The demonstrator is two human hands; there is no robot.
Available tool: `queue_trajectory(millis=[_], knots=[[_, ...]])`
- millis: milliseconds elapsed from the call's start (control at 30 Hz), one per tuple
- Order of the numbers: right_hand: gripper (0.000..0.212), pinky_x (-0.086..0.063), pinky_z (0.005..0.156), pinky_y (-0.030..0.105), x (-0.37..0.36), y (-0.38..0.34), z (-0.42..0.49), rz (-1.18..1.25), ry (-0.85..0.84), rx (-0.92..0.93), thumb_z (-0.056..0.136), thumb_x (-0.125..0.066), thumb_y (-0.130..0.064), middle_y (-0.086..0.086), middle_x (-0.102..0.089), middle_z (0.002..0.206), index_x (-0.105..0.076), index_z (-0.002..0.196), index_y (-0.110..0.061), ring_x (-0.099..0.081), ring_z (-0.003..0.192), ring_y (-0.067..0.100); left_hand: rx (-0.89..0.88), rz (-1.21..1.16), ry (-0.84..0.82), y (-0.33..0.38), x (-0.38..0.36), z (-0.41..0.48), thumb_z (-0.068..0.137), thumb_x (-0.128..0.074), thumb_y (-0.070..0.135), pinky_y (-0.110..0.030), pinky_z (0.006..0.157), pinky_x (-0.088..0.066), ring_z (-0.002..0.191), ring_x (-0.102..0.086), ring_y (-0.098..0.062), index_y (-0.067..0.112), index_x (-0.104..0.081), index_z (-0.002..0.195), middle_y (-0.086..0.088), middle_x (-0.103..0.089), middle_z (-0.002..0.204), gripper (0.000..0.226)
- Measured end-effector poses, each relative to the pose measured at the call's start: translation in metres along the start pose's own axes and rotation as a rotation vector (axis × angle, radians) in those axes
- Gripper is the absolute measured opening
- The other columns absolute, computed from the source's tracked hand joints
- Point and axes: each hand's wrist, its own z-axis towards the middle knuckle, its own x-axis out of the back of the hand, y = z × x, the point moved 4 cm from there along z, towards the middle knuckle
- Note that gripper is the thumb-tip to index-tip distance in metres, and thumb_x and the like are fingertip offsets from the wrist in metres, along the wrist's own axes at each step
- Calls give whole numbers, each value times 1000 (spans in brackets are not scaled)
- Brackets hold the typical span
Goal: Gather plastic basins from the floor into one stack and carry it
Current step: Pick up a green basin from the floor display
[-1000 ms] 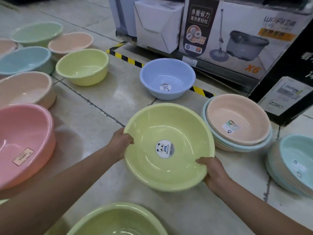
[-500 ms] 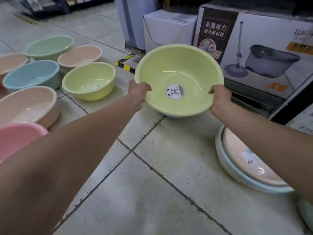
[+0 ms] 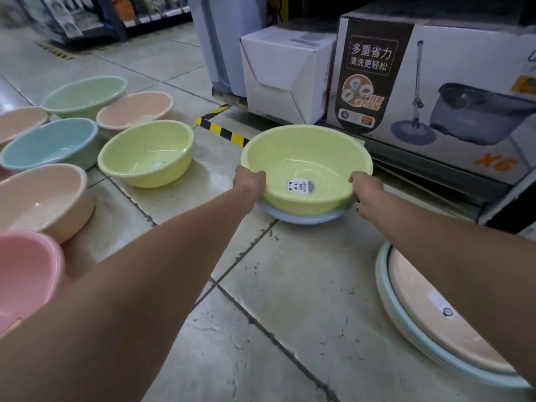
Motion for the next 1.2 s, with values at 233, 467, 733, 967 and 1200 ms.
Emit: queue_trajectory(millis=[233,467,733,967,1200], knots=[[68,-52,95,56,-15,53,29,-130,-29,-53,70,-47,-18,11,-59,128,-44,138,-14,-58,111,38,106,109,-3,-53,14,-4,90,-51,16,-53,87,-56,108,-57,-38,0,-39,134,-22,-54,125,49],[47,-53,71,35,-17,95,-33,-158,-117,-82,69,-51,-8,13,-63,104,-57,116,-9,-58,88,33,227,-171,83,-114,51,-28,67,-44,-3,-29,58,-46,75,-53,-27,2,-55,110,-14,-55,90,45],[47,-53,72,38,-8,115,-71,-173,-162,26,57,-55,-12,8,-67,90,-64,103,-11,-60,85,31,213,-343,117,-116,86,-93,69,-33,-16,-28,56,-44,66,-50,-27,4,-55,85,-11,-50,76,34],[27,-47,73,41,-47,120,-158,-191,-335,-73,66,-50,-1,14,-61,86,-62,90,-7,-57,79,29,189,-189,265,-137,228,-185,51,-57,-2,-28,45,-50,61,-53,-28,17,-57,83,-8,-51,67,37],[23,-46,61,32,-70,129,-305,-319,-612,-36,78,-48,4,10,-59,80,-59,89,-14,-54,68,26,302,-378,389,-177,324,-329,65,-32,-19,-24,50,-39,61,-47,-23,14,-59,86,-12,-47,70,47]])
